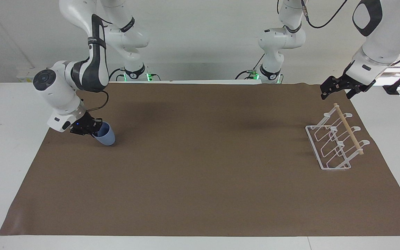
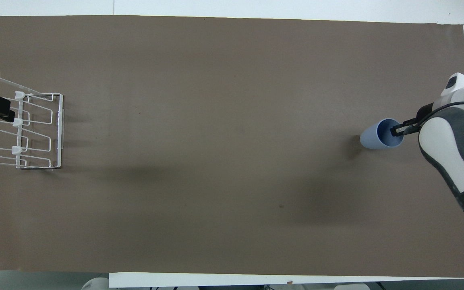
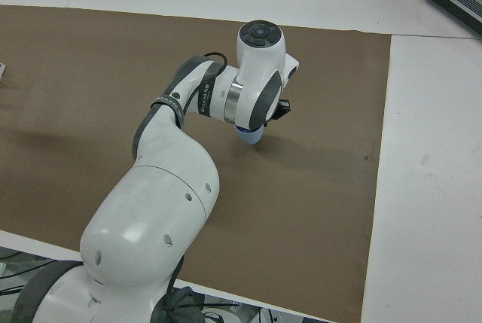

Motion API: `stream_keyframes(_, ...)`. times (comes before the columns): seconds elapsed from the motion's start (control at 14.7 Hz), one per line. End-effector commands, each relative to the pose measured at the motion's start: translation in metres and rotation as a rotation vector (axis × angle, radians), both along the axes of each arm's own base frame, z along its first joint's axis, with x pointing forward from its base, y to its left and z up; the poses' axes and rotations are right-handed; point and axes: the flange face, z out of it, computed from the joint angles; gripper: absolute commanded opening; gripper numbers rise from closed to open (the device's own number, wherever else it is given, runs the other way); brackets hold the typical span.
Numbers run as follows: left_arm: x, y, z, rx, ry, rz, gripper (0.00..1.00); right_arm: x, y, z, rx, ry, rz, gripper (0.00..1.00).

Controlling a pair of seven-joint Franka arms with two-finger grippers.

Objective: Hang cup on cup holder
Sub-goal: 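Carry the blue cup toward the rack while the left gripper approaches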

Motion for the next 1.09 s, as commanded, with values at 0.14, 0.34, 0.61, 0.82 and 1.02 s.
stream_keyframes(0.14, -0.017, 0.003, -0.006, 0.016, 0.022, 0.034, 1.00, 0.029, 0.117, 0.023, 0.403, 0.006, -0.161, 0.00)
stream_keyframes(0.34, -0.020, -0.005, -0.015, 0.017, 0.009, 0.093, 1.00, 0.027, 0.215, 0.036, 0.640, 0.123, -0.471, 0.00)
stream_keyframes(0.61, -0.026, -0.046, -0.017, -0.105, 0.014, 0.538, 1.00, 0.004, 0.319, 0.043, 0.801, 0.195, -0.656, 0.00)
stream_keyframes(0.82, -0.026, -0.066, 0.003, -0.195, 0.105, 0.742, 1.00, -0.019, 0.370, 0.040, 0.785, 0.208, -0.697, 0.00)
stream_keyframes(1.02, -0.025, -0.084, 0.012, -0.277, 0.203, 0.948, 1.00, -0.034, 0.394, 0.039, 0.773, 0.260, -0.721, 0.00)
